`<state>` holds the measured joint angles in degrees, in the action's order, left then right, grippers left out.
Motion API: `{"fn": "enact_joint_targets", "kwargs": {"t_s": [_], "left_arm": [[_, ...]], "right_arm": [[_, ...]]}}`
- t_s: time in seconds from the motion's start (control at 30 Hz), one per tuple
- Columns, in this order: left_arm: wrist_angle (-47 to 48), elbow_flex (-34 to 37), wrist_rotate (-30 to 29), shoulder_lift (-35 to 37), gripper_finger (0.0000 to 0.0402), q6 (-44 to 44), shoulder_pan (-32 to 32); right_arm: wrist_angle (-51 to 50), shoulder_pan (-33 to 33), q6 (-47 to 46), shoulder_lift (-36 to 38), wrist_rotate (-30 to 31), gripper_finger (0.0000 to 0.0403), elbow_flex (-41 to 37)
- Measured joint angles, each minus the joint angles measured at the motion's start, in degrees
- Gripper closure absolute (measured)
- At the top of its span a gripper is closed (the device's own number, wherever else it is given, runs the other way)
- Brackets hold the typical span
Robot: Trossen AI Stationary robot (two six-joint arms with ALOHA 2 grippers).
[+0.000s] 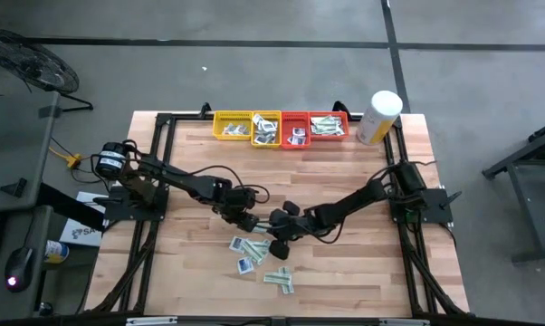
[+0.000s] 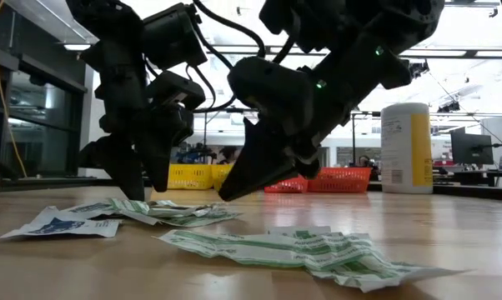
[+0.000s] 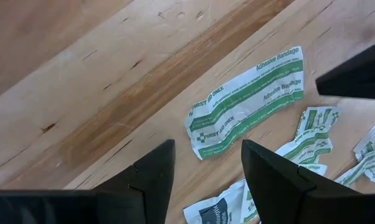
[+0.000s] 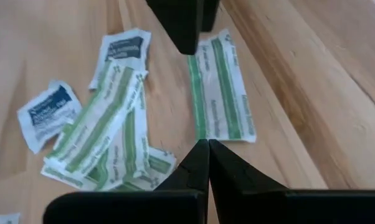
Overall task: Pick & Place First Aid Supplies
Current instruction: Put the green pad into the right orange bin
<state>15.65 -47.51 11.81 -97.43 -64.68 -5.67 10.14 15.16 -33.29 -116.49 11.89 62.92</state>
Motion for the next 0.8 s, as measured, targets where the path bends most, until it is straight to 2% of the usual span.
{"fn": "enact_joint_targets", "kwargs": {"t_s": [0.47,0.8], "left_arm": [[-0.17,0.02,-0.39,0.00,0.0215,0.34,-0.02],[-0.67,0.04,-0.45,0.00,0.0215,0.32,0.00]], "right_arm": [[1.67,-0.28,0.13,-0.17,1.27,0.0403,0.00],[5.73,-0.68,-2.85,-4.04,-0.25,0.0403,0.15]]}}
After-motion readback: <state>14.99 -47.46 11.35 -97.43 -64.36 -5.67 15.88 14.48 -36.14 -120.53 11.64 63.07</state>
